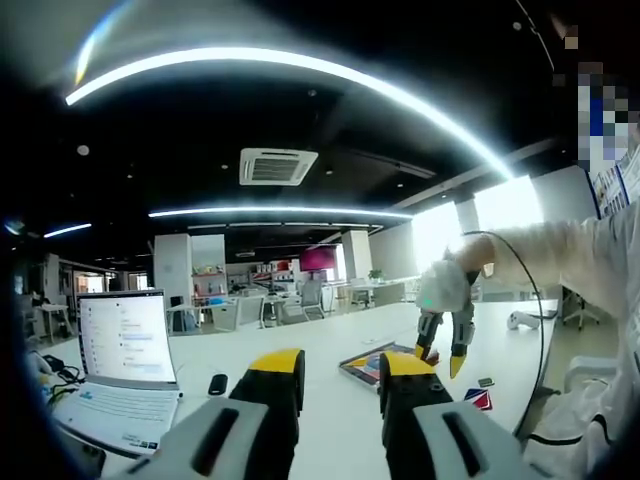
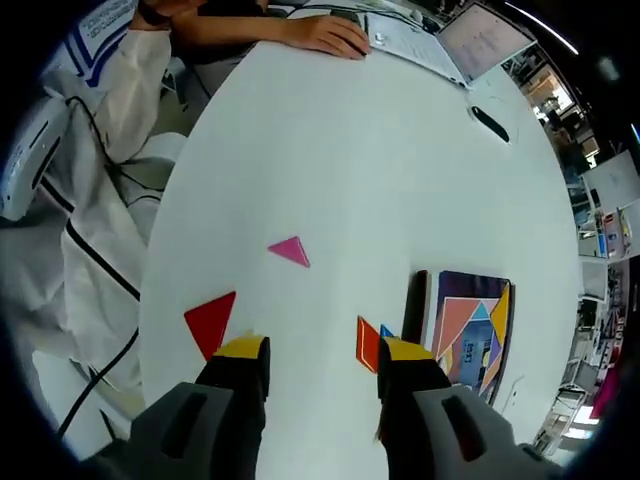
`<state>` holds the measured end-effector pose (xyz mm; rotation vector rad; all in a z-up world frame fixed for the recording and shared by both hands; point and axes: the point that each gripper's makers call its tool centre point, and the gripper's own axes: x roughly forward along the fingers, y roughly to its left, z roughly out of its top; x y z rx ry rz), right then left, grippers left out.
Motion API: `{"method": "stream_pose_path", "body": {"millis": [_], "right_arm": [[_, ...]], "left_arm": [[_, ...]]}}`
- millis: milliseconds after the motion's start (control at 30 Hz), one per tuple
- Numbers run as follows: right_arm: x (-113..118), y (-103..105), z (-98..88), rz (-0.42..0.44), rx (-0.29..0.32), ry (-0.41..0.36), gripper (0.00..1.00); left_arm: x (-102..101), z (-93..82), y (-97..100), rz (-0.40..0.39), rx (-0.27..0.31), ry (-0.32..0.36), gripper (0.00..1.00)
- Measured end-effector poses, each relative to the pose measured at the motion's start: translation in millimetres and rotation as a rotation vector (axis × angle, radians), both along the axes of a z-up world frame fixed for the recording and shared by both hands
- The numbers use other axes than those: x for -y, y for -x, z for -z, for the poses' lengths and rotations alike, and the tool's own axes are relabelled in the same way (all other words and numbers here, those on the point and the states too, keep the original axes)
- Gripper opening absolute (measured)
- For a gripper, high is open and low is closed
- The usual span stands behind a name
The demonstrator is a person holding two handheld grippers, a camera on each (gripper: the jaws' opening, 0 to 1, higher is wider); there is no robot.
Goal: Pick up the tangram pieces one by one and place each piece onto its matching region on the pattern sheet, fitting the shapes together until the outline on the sheet is completely filled by the tangram pieces
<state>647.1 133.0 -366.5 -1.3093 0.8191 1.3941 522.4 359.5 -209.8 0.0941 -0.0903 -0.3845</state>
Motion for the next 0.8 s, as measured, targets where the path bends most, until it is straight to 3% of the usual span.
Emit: {"method": "stream_pose_path", "body": {"millis": [400, 800], "right_arm": [[-2.0, 16.1, 9.2, -0.015, -0.061, 0.006, 0.57], [1.0, 30.2, 25.7, -0.014, -0.093, 0.032, 0.55]], "left_arm": [[-1.0, -0.4, -0.5, -0.001, 0.001, 0.001, 0.32], [-0.3, -0.2, -1.0, 0.000, 0.000, 0.000, 0.31]]}}
